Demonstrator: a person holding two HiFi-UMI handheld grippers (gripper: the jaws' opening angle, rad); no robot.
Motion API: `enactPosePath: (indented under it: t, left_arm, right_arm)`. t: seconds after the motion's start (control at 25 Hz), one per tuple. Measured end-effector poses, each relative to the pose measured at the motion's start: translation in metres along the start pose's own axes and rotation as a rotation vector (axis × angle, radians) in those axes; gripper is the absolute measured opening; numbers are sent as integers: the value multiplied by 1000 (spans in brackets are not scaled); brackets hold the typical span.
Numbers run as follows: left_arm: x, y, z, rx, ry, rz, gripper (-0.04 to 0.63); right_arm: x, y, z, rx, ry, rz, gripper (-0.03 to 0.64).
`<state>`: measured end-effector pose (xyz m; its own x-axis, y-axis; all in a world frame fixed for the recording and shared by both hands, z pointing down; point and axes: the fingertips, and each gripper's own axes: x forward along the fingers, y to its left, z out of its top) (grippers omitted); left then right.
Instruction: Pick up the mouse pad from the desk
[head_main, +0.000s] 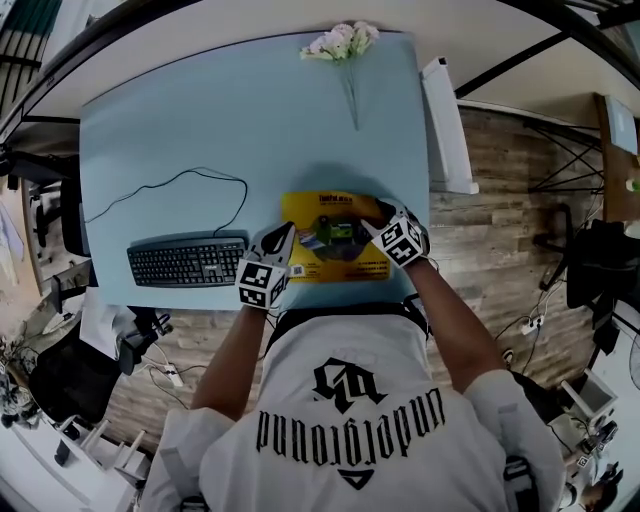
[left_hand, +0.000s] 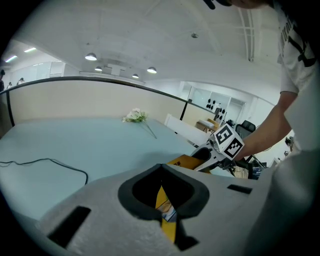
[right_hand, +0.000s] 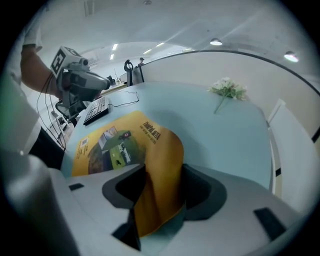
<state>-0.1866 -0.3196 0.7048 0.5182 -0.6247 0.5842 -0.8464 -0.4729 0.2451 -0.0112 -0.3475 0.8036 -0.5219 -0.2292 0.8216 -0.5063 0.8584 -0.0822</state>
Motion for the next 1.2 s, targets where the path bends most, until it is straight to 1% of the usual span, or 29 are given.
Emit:
enactPosePath:
  t: [0.08, 0.12, 0.16, 0.2, 0.36, 0.52, 0.56, 0.68, 0.8, 0.96, 1.2]
  left_arm:
    - [-6, 1, -1, 3, -3, 2, 8]
    - [-10, 1, -2, 3, -5, 4, 8]
    - [-15, 1, -3, 2, -7, 7, 8]
    - [-19, 1, -3, 1, -10, 9, 8]
    - [-32, 0, -4, 6, -23, 11, 8]
    - [-48, 1, -1, -37, -61, 10, 8]
    - [-52, 1, 1, -37, -71, 10, 8]
    - [-62, -1, 5, 5, -81, 7, 8]
    - [-78, -2, 5, 19, -97, -1, 8]
    - [-94, -6, 8, 36, -121, -13, 8]
    - [-120, -7, 21, 55, -174, -22, 8]
  right_arm:
    - [1, 12, 2, -22, 12, 21, 164]
    - [2, 20, 2, -34, 18, 30, 100]
    - [2, 27, 2, -40, 23, 32, 52]
    - [2, 31, 1, -37, 26, 25, 36]
    - [-2, 31, 2, 12, 22, -11, 25]
    - [-13, 35, 9, 22, 14, -33, 26]
    - [-16, 37, 11, 30, 7, -37, 26]
    - [-27, 44, 16, 79, -15, -47, 29]
    - [-35, 56, 28, 128, -61, -60, 28]
    - [-47, 71, 36, 120, -112, -78, 28]
    - [-78, 99, 48, 177, -174, -83, 26]
